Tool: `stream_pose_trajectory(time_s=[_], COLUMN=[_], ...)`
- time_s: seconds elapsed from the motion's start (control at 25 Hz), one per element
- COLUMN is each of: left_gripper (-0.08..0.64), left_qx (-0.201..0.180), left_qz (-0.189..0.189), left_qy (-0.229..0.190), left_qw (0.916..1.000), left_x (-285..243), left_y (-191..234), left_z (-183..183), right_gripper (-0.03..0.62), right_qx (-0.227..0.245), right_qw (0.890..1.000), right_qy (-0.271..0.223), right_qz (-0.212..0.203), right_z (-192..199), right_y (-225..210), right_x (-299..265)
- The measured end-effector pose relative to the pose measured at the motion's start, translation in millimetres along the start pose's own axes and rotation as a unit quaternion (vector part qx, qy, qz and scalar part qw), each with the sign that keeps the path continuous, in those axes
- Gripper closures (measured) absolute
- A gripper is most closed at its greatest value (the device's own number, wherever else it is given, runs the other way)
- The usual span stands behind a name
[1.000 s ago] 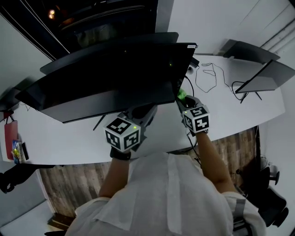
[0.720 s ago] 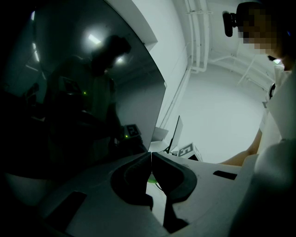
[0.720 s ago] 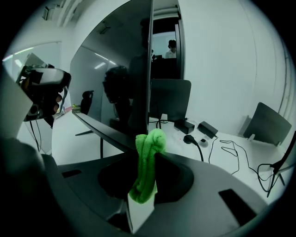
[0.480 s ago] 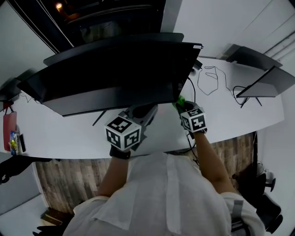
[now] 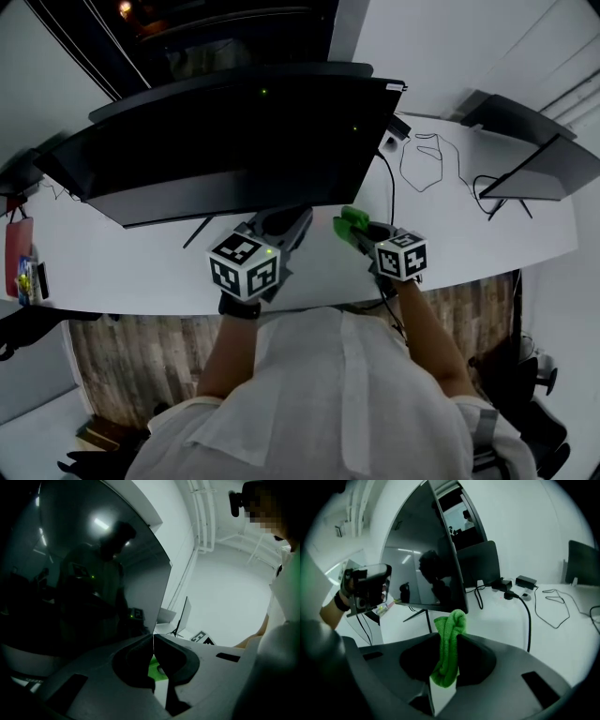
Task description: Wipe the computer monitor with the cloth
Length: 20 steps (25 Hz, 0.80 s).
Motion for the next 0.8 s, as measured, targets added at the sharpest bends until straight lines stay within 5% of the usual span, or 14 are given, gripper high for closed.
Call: stream_pose_trajectory(time_s=[0.24,0.8], left_gripper=[0.543,0.543], left_qx=[-0.005,-0.009], left_qz=[-0.004,-0.009], left_qy=[-0.009,-0.011], left_qw=[0.9999,0.9999], left_x=[3,77], left_y=[-4,-8], left_z=[1,13], right_gripper=[0.518,0.518], right_qx=[-0.031,0.027], right_qw=[0.998,0.992], right_qy=[-0.044,-0.106], right_qz=[-0.044,-0.056], right_z=[3,-19], right_y=[11,100], right_x=[16,37])
Point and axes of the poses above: the fingertips, and each gripper's own axes: x backward along the fingers, y to its left, z out of its underside, the point moved 9 cm from there along x, backward along the fingers, and after that the axes turned 4 degrees about z, right-handed, at the moved point
